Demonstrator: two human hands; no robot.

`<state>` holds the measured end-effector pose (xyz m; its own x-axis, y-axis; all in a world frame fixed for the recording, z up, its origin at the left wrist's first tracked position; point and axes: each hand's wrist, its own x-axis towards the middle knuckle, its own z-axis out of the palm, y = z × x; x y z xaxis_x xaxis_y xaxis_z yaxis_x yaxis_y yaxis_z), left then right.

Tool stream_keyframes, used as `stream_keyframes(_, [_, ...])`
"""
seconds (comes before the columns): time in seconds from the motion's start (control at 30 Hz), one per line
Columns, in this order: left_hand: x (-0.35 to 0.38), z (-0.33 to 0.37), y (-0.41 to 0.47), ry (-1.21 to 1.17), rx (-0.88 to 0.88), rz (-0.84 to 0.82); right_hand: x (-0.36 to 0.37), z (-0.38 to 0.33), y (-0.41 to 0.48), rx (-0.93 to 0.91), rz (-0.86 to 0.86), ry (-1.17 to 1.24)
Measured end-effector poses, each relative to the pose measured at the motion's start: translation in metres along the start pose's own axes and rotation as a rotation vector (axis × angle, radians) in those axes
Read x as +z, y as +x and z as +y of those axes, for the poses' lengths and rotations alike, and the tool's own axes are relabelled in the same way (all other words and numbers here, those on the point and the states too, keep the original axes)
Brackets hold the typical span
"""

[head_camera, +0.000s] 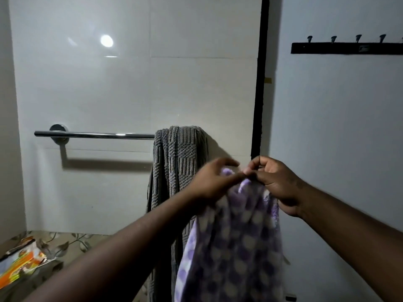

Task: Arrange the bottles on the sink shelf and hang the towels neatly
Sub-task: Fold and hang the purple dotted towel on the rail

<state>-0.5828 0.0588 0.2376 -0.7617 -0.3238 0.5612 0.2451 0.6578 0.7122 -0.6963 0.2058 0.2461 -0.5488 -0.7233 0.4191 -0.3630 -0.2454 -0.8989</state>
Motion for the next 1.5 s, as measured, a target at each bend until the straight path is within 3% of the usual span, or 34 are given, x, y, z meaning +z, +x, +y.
stream_keyframes(0.07, [0.019,0.005,-0.003,-0.003,0.038,-0.117,0.009,0.001,0.003,-0.009,0.013,0.102])
stream_keyframes(0.17, [0.012,0.003,0.002,-0.019,0.05,0.01,0.005,0.004,0.006,-0.02,0.061,0.128])
stream_keyframes(0.37, [-0.014,0.006,0.008,-0.305,0.11,0.154,-0.009,0.026,-0.006,0.207,-0.202,0.199])
stream_keyframes(0.5, [-0.024,-0.007,0.006,-0.527,-0.013,0.112,-0.004,0.035,-0.004,0.172,-0.067,0.277])
stream_keyframes(0.6, [0.0,-0.012,0.004,-0.353,-0.048,0.005,0.019,0.028,0.006,0.082,0.053,0.281])
stream_keyframes(0.73, [0.008,-0.01,0.008,-0.355,-0.077,0.036,0.029,0.018,0.021,0.012,0.122,0.272])
stream_keyframes(0.83, [-0.007,-0.004,0.014,-0.153,-0.034,-0.007,0.014,0.015,0.02,0.051,0.007,0.238])
stream_keyframes(0.93, [-0.026,0.003,0.024,-0.055,0.011,0.147,0.0,0.029,0.012,0.164,-0.181,0.206])
stream_keyframes(1.0, [-0.034,0.0,0.025,-0.088,0.0,0.224,-0.008,0.041,0.006,0.183,-0.206,0.188])
stream_keyframes(1.07, [-0.031,-0.006,0.019,-0.145,-0.007,0.156,-0.01,0.047,0.003,0.147,-0.178,0.216])
stream_keyframes(1.17, [-0.01,-0.011,0.011,-0.105,0.042,-0.129,0.005,0.045,0.005,0.088,-0.085,0.273])
stream_keyframes(1.2, [-0.005,-0.012,0.012,-0.078,0.052,-0.135,0.01,0.043,0.008,0.083,-0.038,0.256])
stream_keyframes(1.3, [-0.01,-0.015,0.023,0.113,0.053,0.002,0.016,0.044,0.011,0.034,0.051,0.161])
stream_keyframes(1.43, [-0.017,-0.018,0.023,0.331,0.119,0.096,0.009,0.051,0.001,0.016,0.002,0.14])
stream_keyframes(1.5, [-0.013,-0.021,0.018,0.558,0.175,0.122,0.009,0.055,-0.003,0.0,0.012,0.116])
